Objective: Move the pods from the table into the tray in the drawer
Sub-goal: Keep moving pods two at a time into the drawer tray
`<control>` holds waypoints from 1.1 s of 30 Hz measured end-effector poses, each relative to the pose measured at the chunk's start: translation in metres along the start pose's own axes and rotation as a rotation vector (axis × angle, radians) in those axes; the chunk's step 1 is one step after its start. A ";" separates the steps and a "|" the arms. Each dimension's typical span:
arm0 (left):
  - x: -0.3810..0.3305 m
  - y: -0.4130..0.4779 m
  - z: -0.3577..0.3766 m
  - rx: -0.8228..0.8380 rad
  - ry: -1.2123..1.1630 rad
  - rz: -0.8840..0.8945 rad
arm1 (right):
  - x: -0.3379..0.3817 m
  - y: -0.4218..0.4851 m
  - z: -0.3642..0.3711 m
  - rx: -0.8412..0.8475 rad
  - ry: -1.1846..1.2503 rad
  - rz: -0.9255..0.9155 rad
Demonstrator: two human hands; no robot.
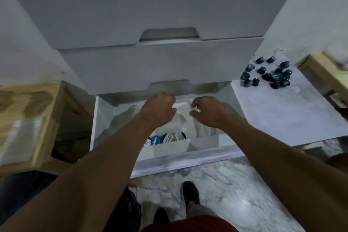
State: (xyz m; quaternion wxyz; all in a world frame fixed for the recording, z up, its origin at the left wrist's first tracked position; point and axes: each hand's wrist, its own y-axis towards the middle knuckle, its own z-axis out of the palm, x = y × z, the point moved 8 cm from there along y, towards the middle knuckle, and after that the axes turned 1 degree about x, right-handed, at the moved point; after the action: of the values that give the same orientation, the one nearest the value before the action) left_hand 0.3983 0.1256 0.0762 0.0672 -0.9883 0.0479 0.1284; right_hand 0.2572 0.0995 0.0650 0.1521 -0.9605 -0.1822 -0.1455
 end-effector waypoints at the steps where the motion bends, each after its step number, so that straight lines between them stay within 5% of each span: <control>1: -0.012 0.000 -0.008 -0.048 0.012 0.033 | -0.006 -0.007 -0.012 -0.056 -0.015 0.019; 8: -0.114 0.005 -0.035 -0.279 0.039 0.265 | -0.073 -0.066 -0.089 -0.438 -0.027 0.156; 17: -0.239 0.046 -0.030 -0.417 0.054 0.393 | -0.182 -0.110 -0.134 -0.656 -0.021 0.245; 27: -0.333 0.123 0.029 -0.397 -0.027 0.174 | -0.337 -0.103 -0.149 -0.489 0.002 0.188; 33: -0.335 0.139 0.049 -0.351 -0.047 -0.021 | -0.369 -0.069 -0.147 -0.332 0.015 0.084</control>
State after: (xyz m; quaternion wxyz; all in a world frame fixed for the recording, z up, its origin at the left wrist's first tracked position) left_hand 0.0483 0.0215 0.0996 -0.1040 -0.9820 0.0126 0.1570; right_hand -0.1320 -0.0029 0.0914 -0.0013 -0.9780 -0.1143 -0.1744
